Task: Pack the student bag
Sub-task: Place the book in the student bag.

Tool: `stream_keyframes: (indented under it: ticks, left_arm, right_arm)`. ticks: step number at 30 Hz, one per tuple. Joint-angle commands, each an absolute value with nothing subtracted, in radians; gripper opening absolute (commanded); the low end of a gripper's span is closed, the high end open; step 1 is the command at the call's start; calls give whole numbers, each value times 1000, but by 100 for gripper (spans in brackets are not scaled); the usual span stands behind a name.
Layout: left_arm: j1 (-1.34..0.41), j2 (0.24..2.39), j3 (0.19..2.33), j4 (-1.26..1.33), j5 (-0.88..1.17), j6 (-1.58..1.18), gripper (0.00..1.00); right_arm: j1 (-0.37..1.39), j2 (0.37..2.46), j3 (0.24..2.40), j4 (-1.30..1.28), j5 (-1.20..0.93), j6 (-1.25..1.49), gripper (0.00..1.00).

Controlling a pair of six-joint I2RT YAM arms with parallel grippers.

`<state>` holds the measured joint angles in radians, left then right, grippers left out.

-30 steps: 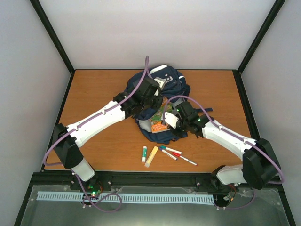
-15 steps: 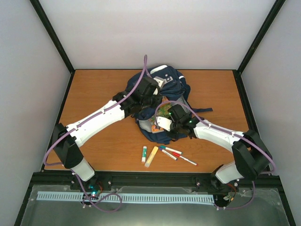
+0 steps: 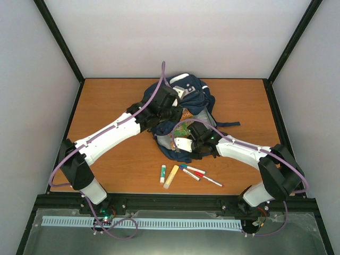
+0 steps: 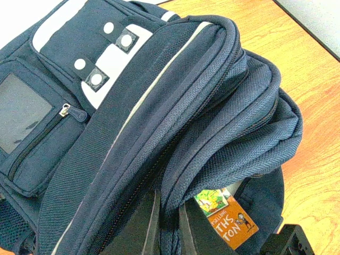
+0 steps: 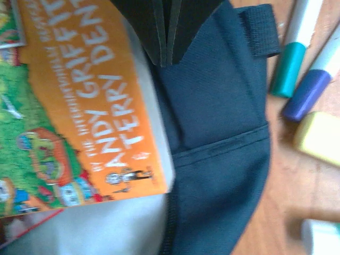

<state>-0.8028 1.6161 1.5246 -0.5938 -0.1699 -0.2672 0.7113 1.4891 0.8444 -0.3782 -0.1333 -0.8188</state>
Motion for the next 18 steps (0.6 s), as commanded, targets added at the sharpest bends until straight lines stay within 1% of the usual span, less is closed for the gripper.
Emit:
stream_keyframes:
  ticks: [1, 7, 18]
  left_arm:
    - [-782, 1574, 1540, -543, -180, -299, 1]
    - [-782, 1574, 1540, -544, -173, -298, 1]
    - [-782, 1577, 1538, -547, -158, -296, 1]
  right_arm:
    - [739, 1471, 838, -455, -163, -873, 3]
    - [739, 1494, 839, -412, -104, -842, 3]
    - [739, 1587, 899, -229, 110, -815, 3]
